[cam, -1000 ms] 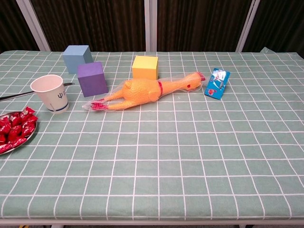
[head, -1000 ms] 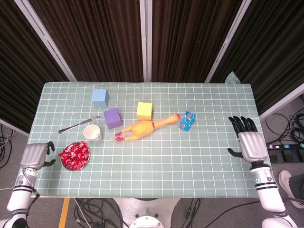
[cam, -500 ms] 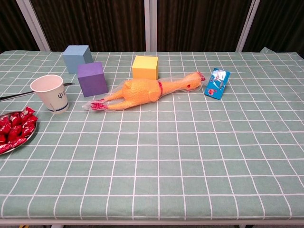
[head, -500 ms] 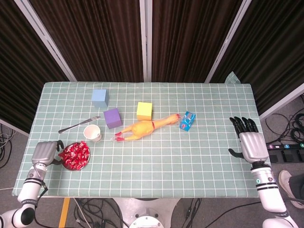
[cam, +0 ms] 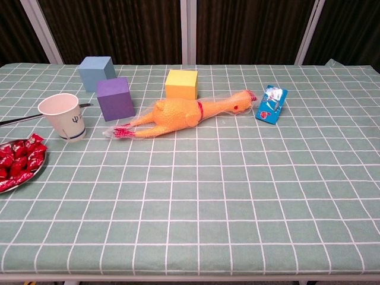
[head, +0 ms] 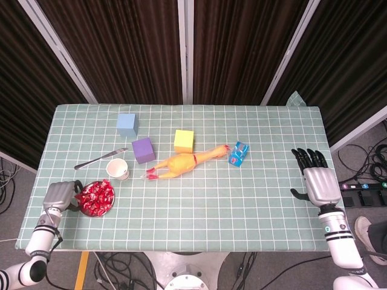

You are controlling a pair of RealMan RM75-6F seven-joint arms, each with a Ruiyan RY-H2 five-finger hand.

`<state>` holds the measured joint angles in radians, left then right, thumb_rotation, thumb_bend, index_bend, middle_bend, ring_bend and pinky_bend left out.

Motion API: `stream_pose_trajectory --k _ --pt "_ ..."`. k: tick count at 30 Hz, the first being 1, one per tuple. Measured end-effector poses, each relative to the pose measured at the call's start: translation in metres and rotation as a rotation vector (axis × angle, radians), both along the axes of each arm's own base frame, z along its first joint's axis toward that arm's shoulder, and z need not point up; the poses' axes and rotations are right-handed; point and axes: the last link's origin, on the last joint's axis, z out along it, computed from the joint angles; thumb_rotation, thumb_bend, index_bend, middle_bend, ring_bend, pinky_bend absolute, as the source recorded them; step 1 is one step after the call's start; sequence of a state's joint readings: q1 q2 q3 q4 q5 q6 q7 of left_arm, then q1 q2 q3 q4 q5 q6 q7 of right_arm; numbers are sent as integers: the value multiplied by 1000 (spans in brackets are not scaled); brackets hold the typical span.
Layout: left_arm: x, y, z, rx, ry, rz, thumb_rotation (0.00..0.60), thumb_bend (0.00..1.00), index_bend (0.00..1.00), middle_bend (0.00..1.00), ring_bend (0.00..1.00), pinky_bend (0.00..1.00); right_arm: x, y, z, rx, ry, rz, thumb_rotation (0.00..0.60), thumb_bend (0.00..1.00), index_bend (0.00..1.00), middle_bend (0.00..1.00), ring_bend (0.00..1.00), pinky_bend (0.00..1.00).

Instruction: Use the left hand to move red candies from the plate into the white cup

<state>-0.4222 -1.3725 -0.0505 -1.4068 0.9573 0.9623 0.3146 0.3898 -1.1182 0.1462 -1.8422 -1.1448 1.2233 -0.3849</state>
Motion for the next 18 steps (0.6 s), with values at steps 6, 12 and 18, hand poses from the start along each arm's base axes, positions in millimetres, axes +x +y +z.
stream_pose_trajectory --k 6,12,18 --pt "2 0 -3 -13 -2 -9 600 165 475 541 852 963 0 0 0 -2 1 -2 600 101 8 67 0 0" --pt "1 0 -6 -31 -6 1 600 176 494 571 856 965 0 0 0 -1 3 -4 600 101 8 67 0 0" --pt "6 1 -5 -22 -10 -24 600 191 550 634 863 971 -1 -1 0 -3 4 -9 600 101 8 67 0 0"
